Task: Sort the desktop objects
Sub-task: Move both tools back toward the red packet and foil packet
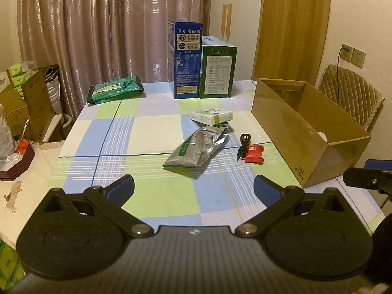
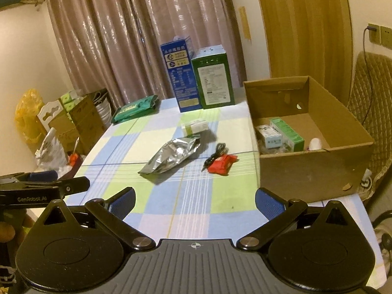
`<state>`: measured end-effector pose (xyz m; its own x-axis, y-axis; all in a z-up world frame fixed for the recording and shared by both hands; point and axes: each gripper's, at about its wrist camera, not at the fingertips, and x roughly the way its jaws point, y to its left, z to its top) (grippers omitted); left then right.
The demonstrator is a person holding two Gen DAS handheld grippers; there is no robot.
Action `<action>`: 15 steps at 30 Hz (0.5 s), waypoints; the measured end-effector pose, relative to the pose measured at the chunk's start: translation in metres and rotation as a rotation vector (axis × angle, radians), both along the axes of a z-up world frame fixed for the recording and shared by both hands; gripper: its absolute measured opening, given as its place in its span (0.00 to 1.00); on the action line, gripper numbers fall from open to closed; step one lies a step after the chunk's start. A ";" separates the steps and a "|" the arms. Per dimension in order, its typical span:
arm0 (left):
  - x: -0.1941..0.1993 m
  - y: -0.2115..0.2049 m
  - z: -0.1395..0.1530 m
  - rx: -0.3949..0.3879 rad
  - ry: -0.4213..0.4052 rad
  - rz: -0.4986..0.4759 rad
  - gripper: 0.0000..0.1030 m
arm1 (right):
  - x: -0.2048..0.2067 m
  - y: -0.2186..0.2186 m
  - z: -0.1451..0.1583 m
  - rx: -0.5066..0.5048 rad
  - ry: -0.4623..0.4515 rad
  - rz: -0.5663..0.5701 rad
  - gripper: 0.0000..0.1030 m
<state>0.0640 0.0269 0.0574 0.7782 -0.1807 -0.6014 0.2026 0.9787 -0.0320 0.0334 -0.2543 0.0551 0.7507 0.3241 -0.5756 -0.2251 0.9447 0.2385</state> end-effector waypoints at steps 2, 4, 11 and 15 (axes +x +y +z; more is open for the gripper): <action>0.003 0.002 -0.001 0.004 0.004 0.001 0.99 | 0.002 0.003 -0.001 -0.006 0.001 0.006 0.98; 0.008 0.003 -0.004 0.008 0.007 -0.001 0.99 | 0.005 0.007 -0.003 -0.008 0.004 0.011 0.98; 0.029 0.007 -0.016 0.038 0.023 -0.021 0.99 | 0.020 0.022 -0.015 -0.020 0.019 0.035 0.98; 0.046 0.009 -0.025 0.056 0.033 -0.029 0.99 | 0.033 0.032 -0.024 -0.031 0.025 0.044 0.98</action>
<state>0.1097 0.0361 0.0320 0.7525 -0.1686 -0.6367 0.2310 0.9728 0.0153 0.0667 -0.2227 0.0309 0.7216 0.3377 -0.6044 -0.2604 0.9412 0.2150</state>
